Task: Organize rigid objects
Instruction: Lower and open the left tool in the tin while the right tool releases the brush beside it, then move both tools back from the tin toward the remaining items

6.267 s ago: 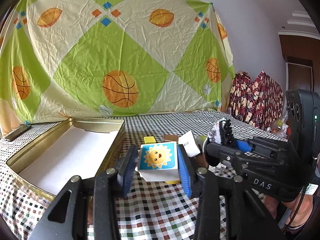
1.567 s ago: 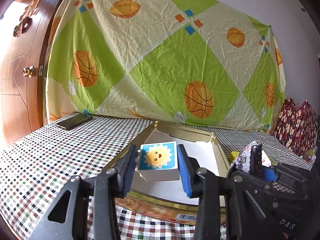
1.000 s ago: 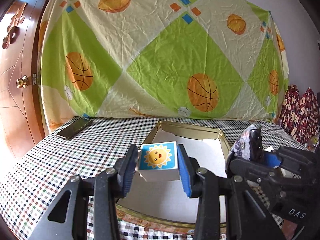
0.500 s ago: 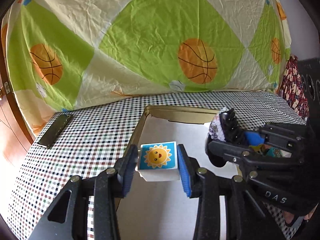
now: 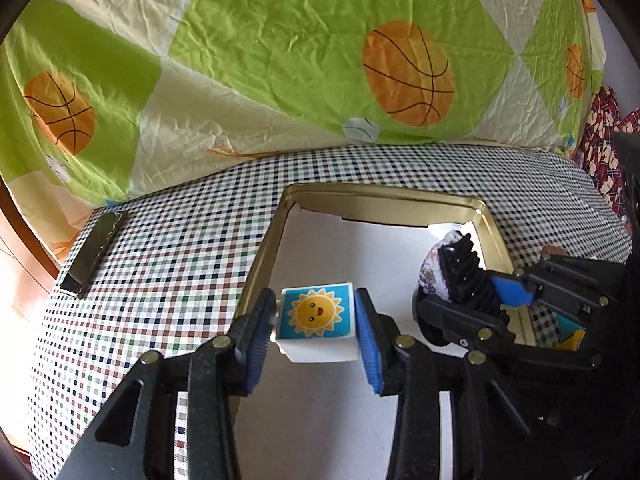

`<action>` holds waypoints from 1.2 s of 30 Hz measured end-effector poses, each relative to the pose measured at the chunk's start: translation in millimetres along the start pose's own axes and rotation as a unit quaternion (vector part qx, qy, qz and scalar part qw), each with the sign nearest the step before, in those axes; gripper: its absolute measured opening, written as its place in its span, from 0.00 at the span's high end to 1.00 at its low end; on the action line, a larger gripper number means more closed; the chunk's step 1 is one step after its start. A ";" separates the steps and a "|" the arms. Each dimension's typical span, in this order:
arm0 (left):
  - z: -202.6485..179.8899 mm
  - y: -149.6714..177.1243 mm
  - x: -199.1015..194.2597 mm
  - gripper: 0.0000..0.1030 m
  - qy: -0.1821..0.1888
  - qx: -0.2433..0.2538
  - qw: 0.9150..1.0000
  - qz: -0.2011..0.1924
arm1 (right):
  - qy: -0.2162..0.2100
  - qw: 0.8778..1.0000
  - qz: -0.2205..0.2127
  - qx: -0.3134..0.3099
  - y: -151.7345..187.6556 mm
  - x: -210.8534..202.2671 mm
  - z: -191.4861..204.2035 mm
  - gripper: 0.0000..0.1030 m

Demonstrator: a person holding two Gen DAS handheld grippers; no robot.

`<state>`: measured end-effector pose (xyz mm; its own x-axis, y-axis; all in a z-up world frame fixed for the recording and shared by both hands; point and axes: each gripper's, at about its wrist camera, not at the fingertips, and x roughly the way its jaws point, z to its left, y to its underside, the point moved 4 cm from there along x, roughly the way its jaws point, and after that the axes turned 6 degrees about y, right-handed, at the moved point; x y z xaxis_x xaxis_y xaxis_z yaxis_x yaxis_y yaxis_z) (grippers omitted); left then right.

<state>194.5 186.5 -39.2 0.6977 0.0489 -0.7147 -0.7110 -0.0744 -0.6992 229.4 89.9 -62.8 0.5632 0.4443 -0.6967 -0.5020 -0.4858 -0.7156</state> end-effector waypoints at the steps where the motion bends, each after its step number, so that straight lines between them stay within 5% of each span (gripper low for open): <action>1: 0.6 -0.9 -2.2 0.59 -0.006 -0.001 1.000 -0.005 | -0.002 1.000 -0.001 0.001 0.2 -0.1 -0.8 0.68; 5: 3.0 -0.8 -17.5 0.36 -0.009 -0.009 0.999 -0.036 | -0.004 1.000 -0.021 0.023 4.9 -14.2 -12.4 0.43; 12: -23.7 31.3 -71.4 0.26 0.019 -0.013 0.990 -0.140 | -0.015 0.994 -0.082 0.068 47.1 -89.4 -55.0 0.41; 19: -100.6 72.5 -100.2 0.23 0.077 0.029 0.979 -0.185 | 0.085 0.979 -0.126 0.135 126.6 -160.8 -121.1 0.31; 26: -174.4 78.9 -89.0 0.23 0.117 0.083 0.977 -0.160 | 0.142 0.968 -0.093 0.183 156.9 -162.1 -164.4 0.31; 36: -221.3 87.4 -44.1 0.23 0.151 0.104 0.981 -0.064 | 0.141 0.972 -0.036 0.187 177.6 -139.1 -178.5 0.31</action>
<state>121.0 -42.6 -64.9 0.7544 -0.2546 -0.6050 -0.5963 0.1193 -0.7938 179.1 -192.5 -83.9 0.7360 0.2180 -0.6409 -0.6287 -0.1311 -0.7665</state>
